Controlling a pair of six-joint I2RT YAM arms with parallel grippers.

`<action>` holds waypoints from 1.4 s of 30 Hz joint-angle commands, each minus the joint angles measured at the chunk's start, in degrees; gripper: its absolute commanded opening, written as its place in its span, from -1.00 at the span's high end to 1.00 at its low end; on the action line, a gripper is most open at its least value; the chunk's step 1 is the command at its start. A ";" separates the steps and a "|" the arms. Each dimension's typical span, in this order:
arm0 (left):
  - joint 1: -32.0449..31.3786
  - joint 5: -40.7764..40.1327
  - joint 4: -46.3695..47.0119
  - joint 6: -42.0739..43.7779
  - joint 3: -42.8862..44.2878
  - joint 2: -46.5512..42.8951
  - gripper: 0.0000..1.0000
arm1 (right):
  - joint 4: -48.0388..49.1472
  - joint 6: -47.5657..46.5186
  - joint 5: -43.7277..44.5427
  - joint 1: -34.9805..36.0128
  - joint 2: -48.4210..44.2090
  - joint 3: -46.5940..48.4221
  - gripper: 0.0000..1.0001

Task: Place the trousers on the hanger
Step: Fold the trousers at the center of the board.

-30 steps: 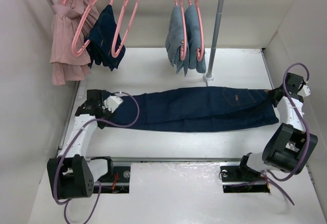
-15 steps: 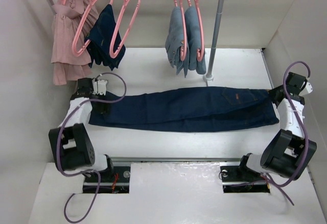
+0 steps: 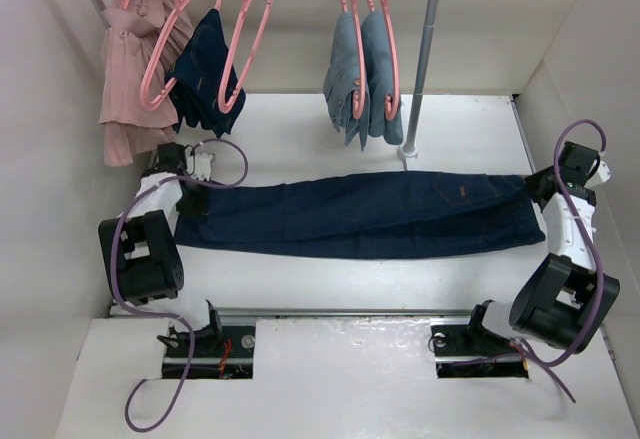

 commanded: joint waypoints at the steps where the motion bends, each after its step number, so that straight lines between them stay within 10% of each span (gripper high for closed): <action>1: -0.49 -8.30 -5.50 2.62 8.20 -4.75 1.00 | 3.78 -0.37 0.32 -0.51 -0.80 -0.47 1.00; 9: -9.55 -25.37 -22.20 7.81 17.80 -2.49 1.00 | 4.31 -0.37 1.02 -0.51 0.43 0.06 1.00; 16: -13.94 -42.15 -24.94 4.30 7.70 5.60 1.00 | 4.31 -0.37 1.02 -0.51 0.96 0.06 1.00; 22: -15.79 -34.69 -23.01 2.27 6.90 7.90 -0.99 | 4.31 -1.42 0.50 -0.51 0.96 0.59 1.00; 29: -6.93 -29.60 -17.74 1.22 12.78 0.87 -0.96 | 4.83 -1.43 0.50 -0.51 1.48 0.07 1.00; 34: -1.12 -19.33 -16.59 -1.06 12.26 -2.73 -0.07 | 4.84 -1.43 1.02 -0.51 3.41 0.77 1.00; 42: 2.56 -16.85 -11.16 -0.81 6.04 -3.80 0.51 | 1.33 -2.04 1.73 -0.51 7.01 4.89 1.00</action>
